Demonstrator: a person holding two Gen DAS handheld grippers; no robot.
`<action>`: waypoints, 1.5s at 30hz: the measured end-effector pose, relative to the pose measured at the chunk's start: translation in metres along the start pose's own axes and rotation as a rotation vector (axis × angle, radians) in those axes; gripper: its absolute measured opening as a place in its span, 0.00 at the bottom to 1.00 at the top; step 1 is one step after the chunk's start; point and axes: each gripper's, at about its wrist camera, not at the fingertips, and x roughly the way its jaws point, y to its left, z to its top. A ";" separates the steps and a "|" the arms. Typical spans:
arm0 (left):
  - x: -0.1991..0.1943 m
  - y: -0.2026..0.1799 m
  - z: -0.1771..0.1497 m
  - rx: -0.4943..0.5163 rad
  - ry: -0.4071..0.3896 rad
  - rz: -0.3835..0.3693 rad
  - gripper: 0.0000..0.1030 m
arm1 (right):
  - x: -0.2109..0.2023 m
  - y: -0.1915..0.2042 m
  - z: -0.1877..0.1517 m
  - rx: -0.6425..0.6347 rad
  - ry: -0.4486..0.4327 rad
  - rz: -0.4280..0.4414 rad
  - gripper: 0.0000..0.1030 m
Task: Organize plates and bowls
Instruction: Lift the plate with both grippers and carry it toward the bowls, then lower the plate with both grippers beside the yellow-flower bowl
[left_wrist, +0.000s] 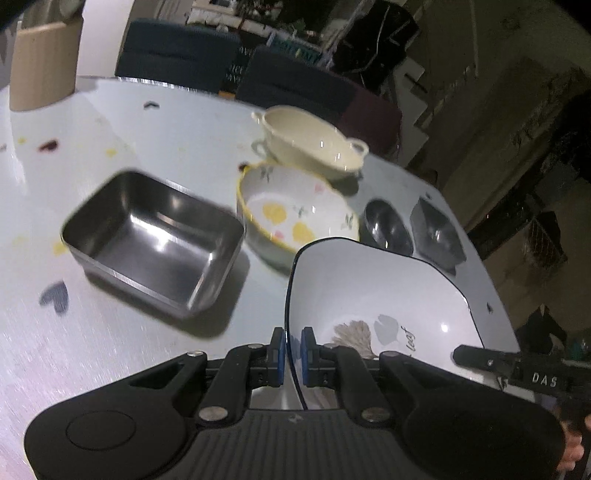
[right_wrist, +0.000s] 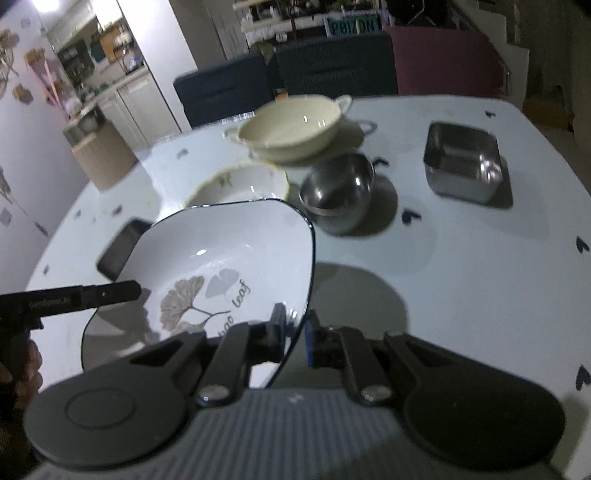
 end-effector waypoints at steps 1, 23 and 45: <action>0.002 -0.001 -0.001 0.007 0.011 0.002 0.09 | 0.002 -0.001 -0.002 0.001 0.012 -0.002 0.12; 0.041 0.000 -0.004 0.044 0.105 0.046 0.12 | 0.030 -0.008 -0.006 -0.017 0.091 -0.074 0.13; 0.046 -0.004 -0.002 0.070 0.157 0.056 0.14 | 0.035 -0.002 -0.001 -0.046 0.094 -0.114 0.13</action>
